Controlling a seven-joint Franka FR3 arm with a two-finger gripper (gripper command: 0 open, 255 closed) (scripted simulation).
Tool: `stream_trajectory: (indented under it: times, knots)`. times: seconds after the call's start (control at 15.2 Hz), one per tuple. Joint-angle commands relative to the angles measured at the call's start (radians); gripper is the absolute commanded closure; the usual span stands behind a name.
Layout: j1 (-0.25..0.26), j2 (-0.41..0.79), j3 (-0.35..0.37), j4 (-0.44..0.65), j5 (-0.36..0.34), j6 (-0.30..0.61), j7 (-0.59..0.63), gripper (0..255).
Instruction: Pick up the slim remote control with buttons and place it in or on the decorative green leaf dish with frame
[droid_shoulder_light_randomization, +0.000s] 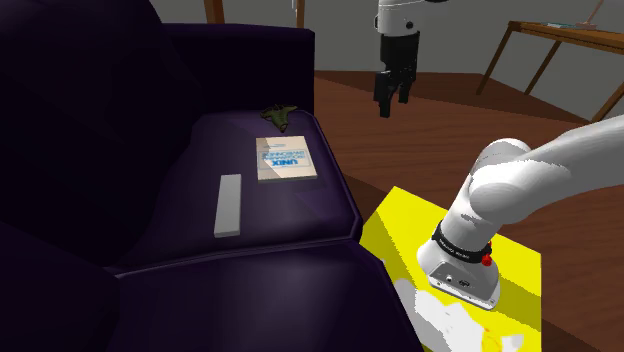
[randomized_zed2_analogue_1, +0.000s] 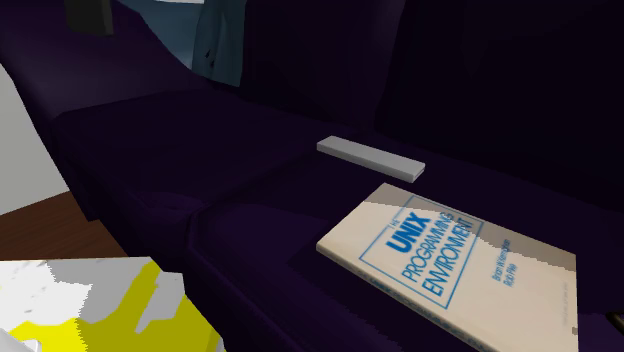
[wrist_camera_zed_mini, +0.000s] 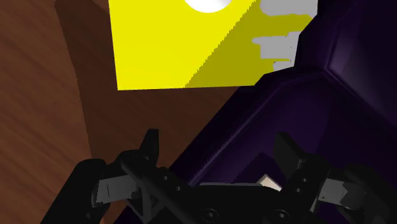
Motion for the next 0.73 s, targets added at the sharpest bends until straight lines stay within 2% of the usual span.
stream_trajectory:
  times: [0.0, 0.66]
  knots:
    - [0.0, 0.0, 0.0, 0.0, 0.0, 0.0, 0.0, 0]
    - [0.025, 0.168, 0.188, -0.035, 0.157, 0.256, 0.294, 0]
